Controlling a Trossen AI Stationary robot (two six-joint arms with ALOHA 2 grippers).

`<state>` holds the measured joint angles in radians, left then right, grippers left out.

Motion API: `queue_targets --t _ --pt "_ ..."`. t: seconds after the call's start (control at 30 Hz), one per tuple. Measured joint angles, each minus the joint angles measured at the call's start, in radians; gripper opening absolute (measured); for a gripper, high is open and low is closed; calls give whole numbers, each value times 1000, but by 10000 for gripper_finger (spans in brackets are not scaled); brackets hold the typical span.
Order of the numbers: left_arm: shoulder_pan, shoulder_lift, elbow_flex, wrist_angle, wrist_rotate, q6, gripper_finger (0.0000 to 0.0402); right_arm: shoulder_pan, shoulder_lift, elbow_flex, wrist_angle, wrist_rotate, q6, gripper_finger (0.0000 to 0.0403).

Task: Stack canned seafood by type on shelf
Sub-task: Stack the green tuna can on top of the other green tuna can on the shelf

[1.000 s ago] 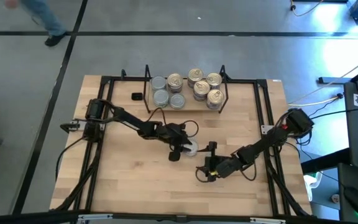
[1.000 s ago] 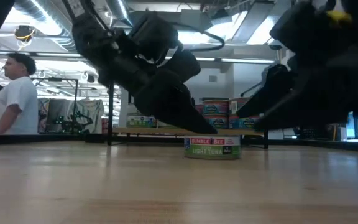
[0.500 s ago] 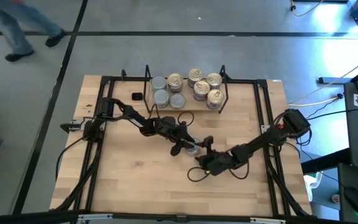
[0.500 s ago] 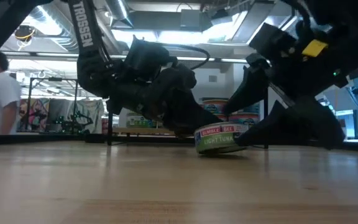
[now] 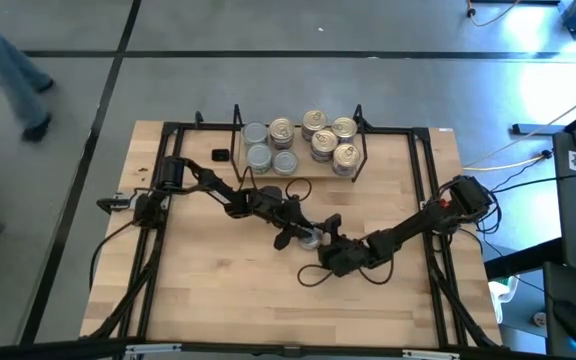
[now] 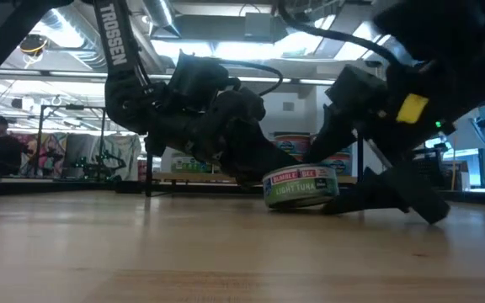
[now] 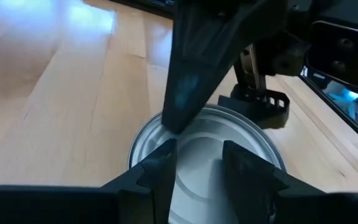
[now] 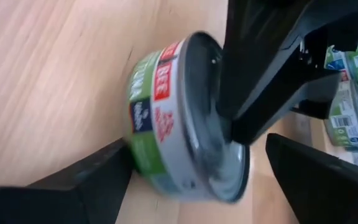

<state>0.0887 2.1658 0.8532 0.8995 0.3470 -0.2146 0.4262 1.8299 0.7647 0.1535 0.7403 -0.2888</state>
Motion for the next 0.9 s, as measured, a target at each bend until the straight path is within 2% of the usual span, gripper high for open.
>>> queue_targets --t 0.13,0.2,0.33,0.37,0.57,0.63,0.73,0.9 --pt "-3 0 -1 0 -2 0 131 -16 15 -1 61 -18 0 322" --pt "-5 0 -2 1 -3 -2 131 -16 16 -2 75 -17 -4 281" --pt "-4 0 -5 20 -3 -45 131 -11 17 -2 72 -22 15 170" --pt "-4 0 -5 28 -3 -55 131 -8 18 -2 69 -7 20 162" --pt "-24 -69 -14 -1 -31 -116 131 28 -3 -3 53 1 44 161" --pt "-44 -119 -19 -50 -54 -123 131 45 -35 -5 44 -15 55 144" --pt "-74 -225 -22 -204 -121 -74 131 61 -97 -9 25 -47 64 139" --pt "-104 -431 -19 -562 -336 37 131 63 -227 -7 29 -58 57 139"
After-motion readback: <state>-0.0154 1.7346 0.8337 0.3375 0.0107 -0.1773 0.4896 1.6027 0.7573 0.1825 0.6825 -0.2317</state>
